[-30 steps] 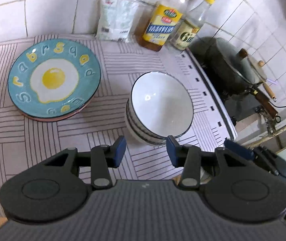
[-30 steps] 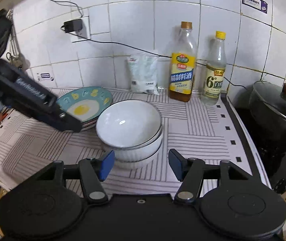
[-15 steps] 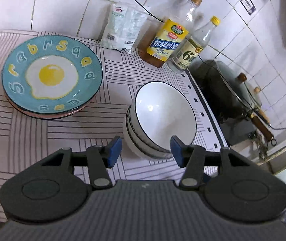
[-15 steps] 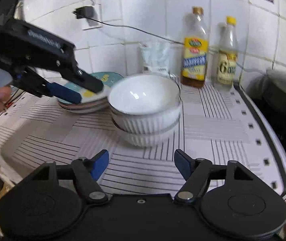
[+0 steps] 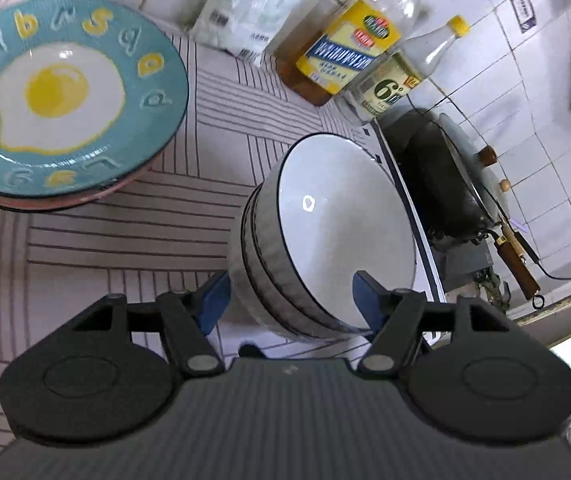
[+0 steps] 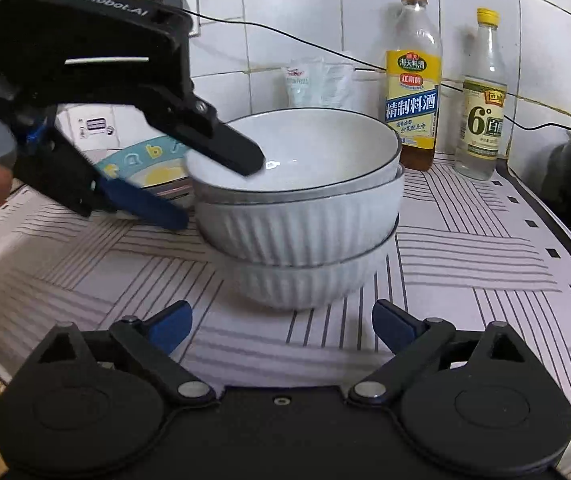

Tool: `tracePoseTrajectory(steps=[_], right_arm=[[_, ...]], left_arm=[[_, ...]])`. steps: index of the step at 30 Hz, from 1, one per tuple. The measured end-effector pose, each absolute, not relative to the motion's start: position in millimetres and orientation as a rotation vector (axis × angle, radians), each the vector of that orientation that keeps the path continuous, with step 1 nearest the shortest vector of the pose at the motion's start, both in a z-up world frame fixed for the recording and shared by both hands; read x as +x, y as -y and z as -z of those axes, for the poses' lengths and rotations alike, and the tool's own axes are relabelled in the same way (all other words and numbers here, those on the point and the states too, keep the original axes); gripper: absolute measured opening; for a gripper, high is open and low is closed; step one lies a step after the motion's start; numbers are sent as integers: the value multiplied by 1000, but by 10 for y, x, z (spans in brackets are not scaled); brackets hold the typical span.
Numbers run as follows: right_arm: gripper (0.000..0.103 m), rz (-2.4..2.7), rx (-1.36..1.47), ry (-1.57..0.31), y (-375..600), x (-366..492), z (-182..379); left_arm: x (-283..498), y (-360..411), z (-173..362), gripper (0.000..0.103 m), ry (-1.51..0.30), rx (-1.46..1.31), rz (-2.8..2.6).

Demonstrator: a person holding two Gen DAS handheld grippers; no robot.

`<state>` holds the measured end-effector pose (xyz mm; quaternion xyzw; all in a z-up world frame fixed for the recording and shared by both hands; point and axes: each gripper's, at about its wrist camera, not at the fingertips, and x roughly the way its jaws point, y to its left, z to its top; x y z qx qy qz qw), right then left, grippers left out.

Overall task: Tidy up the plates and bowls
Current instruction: 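Lift the bowl stack with the left gripper and carry it over the egg plate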

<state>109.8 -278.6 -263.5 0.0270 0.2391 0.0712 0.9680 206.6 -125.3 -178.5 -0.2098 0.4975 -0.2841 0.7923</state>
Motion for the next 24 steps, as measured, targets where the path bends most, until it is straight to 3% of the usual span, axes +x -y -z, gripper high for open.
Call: tracePoseTrajectory(steps=[8,13,24], right_arm=[[101,-218,57,-476,2882,1372,2633],[102,-265,63,-472,2912,1448,2648],[102,-282,49,-457,2916,1467,2666]], left_arm=[[2224,1354,1848,58,-1052,-411,579],[2237,1390,1894,42,-1035,-340,571],[2208,1397,1874,41,-1030,-305,592]])
